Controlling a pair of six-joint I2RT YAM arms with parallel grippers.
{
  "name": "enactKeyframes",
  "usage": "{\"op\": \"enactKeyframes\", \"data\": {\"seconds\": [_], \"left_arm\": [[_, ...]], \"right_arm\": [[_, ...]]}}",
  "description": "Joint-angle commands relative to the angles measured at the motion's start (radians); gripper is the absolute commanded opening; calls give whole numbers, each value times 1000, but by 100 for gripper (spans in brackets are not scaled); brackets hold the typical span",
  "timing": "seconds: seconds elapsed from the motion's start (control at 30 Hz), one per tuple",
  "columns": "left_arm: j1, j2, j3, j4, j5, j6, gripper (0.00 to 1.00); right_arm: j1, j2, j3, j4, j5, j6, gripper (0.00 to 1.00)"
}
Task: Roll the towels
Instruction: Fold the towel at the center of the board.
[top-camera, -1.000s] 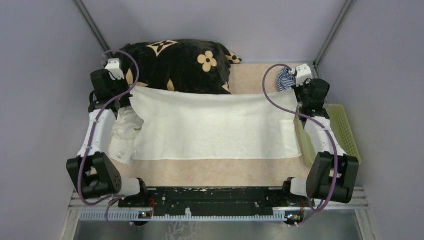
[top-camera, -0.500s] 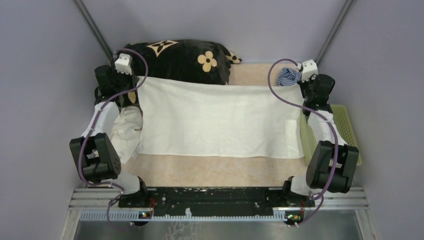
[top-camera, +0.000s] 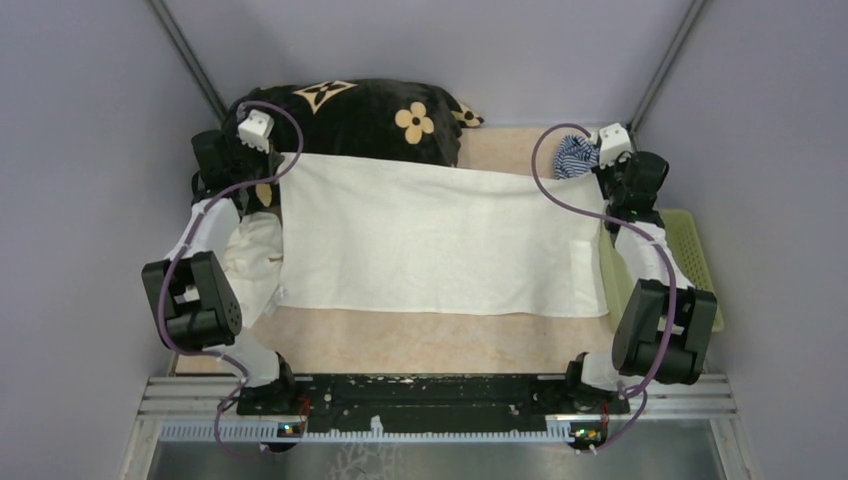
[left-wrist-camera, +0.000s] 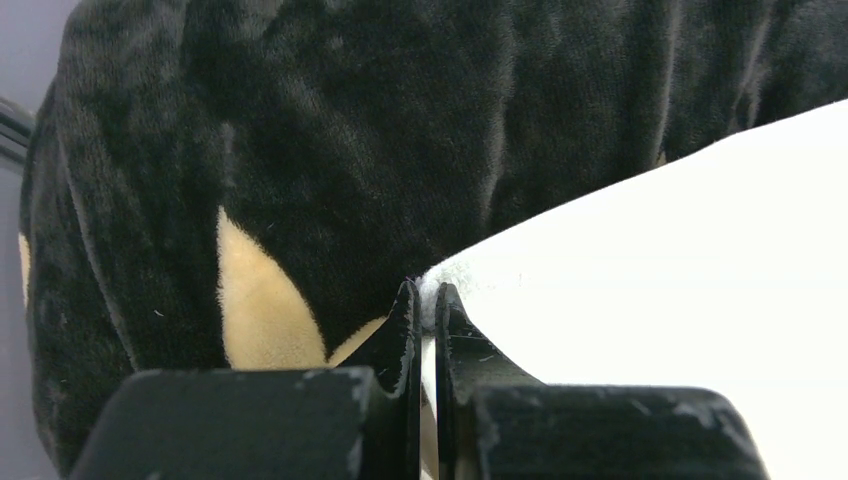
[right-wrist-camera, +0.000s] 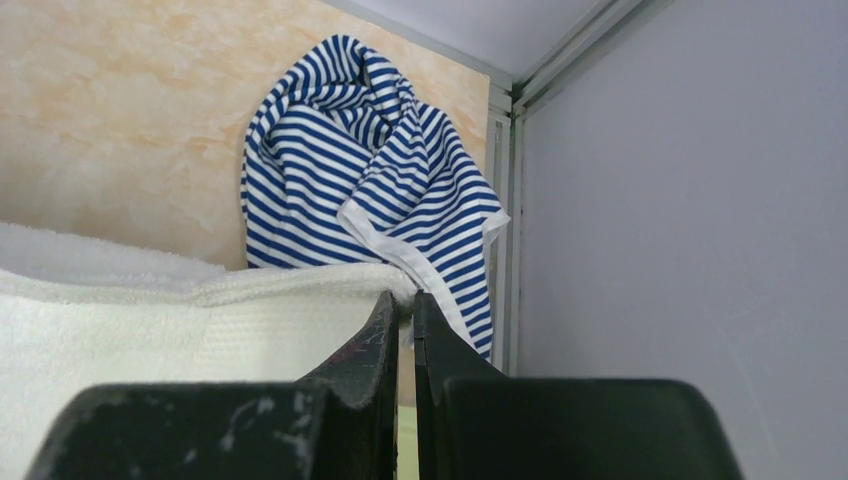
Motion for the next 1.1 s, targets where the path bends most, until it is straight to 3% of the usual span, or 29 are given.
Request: {"op": "enactKeyframes", "data": {"seconds": [0.0, 0.33, 0.63, 0.77, 1.07], "left_arm": [[14, -70, -4, -30, 49, 88, 0], [13, -233, -145, -161, 31, 227, 0], [9, -464, -413, -45, -104, 97, 0], [6, -569, -526, 6, -190, 24, 0], [3, -881, -761, 42, -395, -70, 0]], "right_arm": [[-15, -81, -32, 67, -21, -38, 0], [-26, -247, -201, 136, -1, -67, 0], [-24, -499, -420, 234, 65, -116, 0], [-25, -611, -501, 195, 63, -160, 0], [20, -751, -529, -83, 78, -298, 0]]}}
